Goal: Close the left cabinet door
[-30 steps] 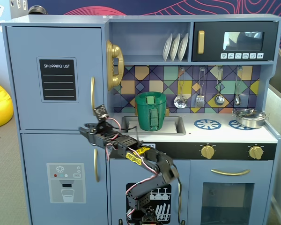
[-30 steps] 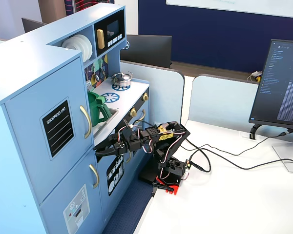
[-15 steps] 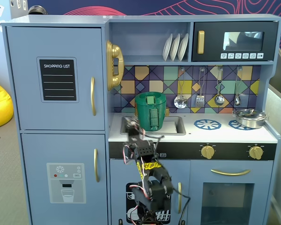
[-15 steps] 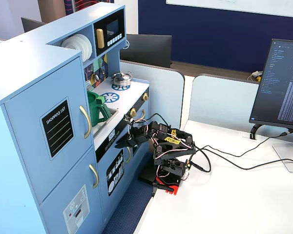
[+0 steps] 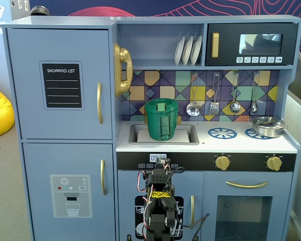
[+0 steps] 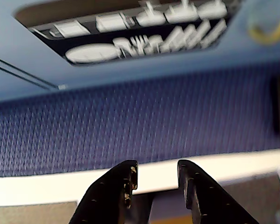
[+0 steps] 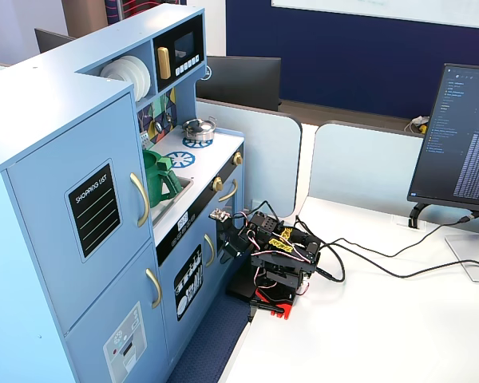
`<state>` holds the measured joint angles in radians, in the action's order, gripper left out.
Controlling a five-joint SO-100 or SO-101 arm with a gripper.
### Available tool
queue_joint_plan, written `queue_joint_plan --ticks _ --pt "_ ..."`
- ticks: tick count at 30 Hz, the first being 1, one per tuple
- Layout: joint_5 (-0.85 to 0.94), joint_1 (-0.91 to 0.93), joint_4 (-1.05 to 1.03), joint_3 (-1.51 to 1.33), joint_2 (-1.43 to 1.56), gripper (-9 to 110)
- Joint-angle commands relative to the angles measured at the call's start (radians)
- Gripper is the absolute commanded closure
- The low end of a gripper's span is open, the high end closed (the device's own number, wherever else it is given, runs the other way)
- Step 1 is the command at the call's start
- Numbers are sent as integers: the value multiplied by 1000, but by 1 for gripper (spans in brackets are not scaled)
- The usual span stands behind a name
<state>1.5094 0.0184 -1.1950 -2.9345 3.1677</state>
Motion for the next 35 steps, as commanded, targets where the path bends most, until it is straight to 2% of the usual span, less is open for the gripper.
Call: queue_joint_plan --ticks 1,9,13,35 --pt "-44 35 -28 -35 9 102" --pt "-67 44 -213 -63 11 101" --pt "32 44 -339 -63 11 101" --pt "20 78 -339 -63 11 94"
